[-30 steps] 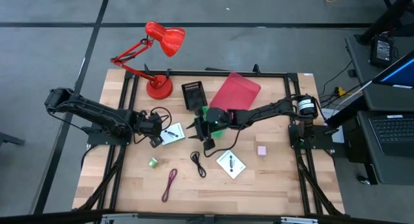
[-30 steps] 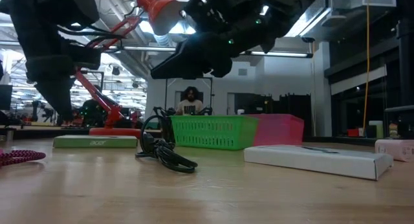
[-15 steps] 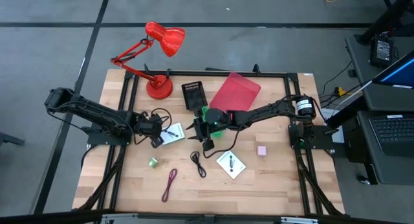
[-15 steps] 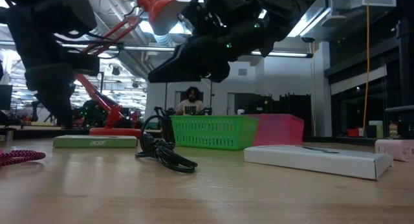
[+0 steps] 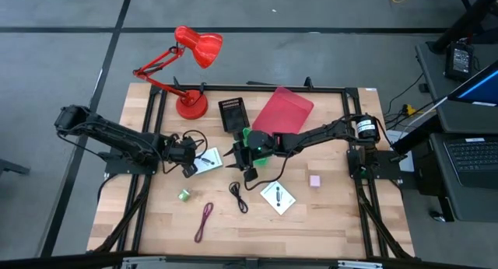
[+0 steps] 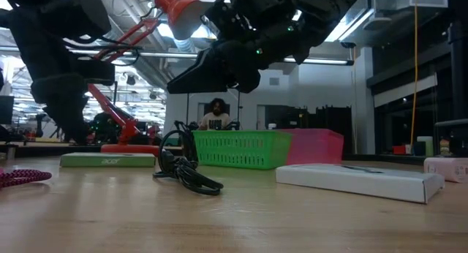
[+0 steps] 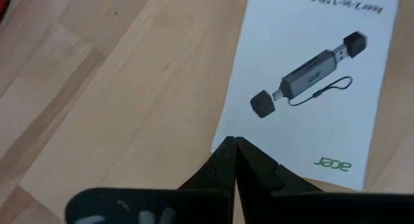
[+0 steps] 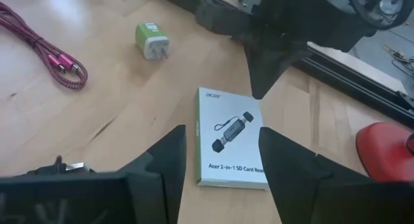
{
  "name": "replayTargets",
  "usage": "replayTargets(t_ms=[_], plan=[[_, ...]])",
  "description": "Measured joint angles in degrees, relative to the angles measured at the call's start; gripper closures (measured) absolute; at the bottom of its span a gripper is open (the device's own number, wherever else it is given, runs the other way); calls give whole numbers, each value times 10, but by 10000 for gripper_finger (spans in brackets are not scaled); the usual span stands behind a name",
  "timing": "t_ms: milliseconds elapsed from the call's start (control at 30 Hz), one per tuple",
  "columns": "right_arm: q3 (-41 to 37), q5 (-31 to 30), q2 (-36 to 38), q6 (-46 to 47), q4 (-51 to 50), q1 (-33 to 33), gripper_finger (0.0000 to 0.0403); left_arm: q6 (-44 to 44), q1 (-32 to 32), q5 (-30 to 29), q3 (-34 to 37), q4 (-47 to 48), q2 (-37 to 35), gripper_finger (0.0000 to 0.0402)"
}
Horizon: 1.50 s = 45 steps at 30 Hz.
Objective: Pick and place items into bin
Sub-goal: Put the left card reader box into the black bin
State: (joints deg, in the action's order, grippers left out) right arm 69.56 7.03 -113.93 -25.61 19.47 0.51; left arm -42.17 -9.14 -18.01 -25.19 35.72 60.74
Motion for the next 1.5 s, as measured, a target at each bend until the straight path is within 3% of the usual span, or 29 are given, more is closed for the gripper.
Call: replayTargets(t_ms=[333, 800, 1000, 1233, 1500], plan=[[0, 0, 0, 0, 0, 0, 230, 19, 29, 23, -2, -21, 52, 398], [0, -2, 0, -22, -38, 9, 230, 30, 52, 51, -2, -19, 57, 398], [-1, -84, 0, -61, -44, 38, 230, 35, 52, 52, -2, -19, 57, 398], [-1, -96, 0, -31, -44, 46, 230, 35, 52, 53, -1, -18, 57, 398], [88, -97, -33, -23, -151, 46, 230, 30, 52, 55, -1, -19, 58, 398]])
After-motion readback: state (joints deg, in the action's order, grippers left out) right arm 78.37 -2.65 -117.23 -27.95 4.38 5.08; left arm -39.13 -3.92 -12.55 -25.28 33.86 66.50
